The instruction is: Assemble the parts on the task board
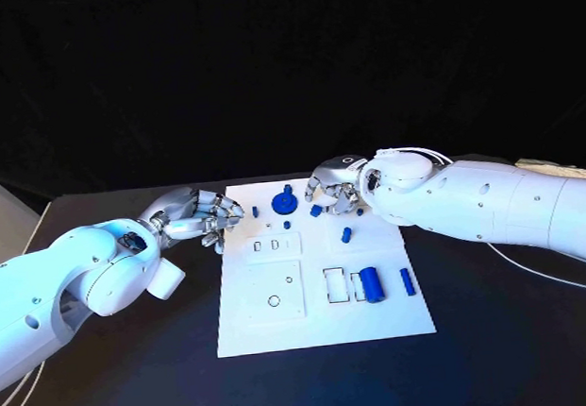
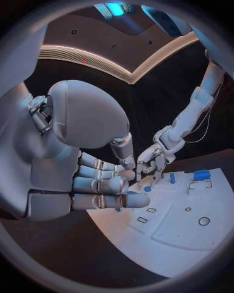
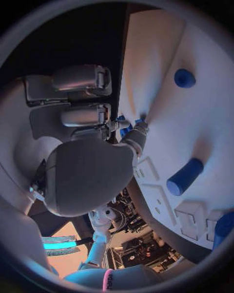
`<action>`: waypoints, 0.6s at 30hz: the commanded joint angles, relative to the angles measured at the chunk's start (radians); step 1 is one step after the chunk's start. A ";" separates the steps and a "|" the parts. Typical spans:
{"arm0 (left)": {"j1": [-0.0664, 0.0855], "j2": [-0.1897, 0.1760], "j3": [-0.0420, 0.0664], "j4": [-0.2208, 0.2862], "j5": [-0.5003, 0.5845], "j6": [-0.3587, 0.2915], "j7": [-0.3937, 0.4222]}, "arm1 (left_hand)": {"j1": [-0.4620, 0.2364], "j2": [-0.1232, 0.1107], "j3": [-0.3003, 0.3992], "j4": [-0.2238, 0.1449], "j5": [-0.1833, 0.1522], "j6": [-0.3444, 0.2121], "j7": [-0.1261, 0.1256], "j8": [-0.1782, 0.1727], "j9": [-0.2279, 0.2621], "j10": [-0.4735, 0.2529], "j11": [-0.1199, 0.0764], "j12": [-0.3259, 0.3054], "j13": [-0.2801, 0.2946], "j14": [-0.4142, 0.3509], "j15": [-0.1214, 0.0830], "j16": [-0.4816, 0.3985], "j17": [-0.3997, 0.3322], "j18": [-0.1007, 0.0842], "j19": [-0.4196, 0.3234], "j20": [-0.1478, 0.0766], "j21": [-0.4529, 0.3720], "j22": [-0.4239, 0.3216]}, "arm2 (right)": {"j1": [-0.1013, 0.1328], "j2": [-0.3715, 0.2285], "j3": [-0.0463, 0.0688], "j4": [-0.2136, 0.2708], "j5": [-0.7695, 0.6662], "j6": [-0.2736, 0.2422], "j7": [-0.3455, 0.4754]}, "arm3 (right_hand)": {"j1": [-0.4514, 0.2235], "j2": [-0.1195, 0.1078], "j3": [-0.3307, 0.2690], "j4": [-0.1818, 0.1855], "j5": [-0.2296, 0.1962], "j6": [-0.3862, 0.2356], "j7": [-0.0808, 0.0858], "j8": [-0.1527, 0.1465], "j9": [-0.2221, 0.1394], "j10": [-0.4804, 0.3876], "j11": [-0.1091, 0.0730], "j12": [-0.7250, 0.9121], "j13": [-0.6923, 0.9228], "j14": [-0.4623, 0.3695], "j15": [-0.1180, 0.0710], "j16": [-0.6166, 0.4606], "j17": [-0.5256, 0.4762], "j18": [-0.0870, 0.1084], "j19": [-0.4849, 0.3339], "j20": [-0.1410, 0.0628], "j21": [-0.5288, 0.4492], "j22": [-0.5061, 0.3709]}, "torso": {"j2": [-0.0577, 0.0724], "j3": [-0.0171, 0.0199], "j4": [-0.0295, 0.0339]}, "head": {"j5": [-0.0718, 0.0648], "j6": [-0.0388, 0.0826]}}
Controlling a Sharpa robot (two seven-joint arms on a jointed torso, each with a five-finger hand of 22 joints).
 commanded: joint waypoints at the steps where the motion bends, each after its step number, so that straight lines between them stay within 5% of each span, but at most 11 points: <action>1: -0.001 -0.001 0.001 0.004 0.012 -0.010 0.022 | 0.008 0.001 -0.003 -0.002 -0.003 0.000 0.007 -0.005 -0.002 -0.007 0.001 -0.004 -0.003 -0.007 0.003 -0.006 -0.001 0.011 -0.003 0.006 -0.007 -0.002 | -0.001 0.001 -0.001 -0.003 -0.018 0.050 -0.007 | -0.008 0.004 -0.003 -0.003 -0.006 -0.002 0.000 -0.002 0.001 0.062 -0.005 0.005 0.222 0.086 -0.005 0.005 0.187 -0.005 0.095 -0.009 0.004 0.232 | 0.000 -0.0001 -0.0005 | -0.001 -0.002; 18: -0.001 -0.006 0.001 0.011 0.016 -0.016 0.025 | 0.008 0.003 -0.004 -0.001 -0.003 0.000 0.008 -0.005 -0.005 -0.007 0.001 -0.004 -0.006 -0.007 0.004 -0.006 -0.002 0.011 -0.002 0.007 -0.008 -0.002 | -0.005 0.012 -0.003 -0.023 -0.028 0.049 -0.027 | -0.009 0.014 0.002 -0.008 0.004 0.015 0.008 0.007 0.007 0.065 0.001 0.007 0.225 0.087 -0.004 0.005 0.188 -0.005 0.095 -0.009 0.005 0.233 | 0.000 -0.0010 0.0009 | -0.002 -0.006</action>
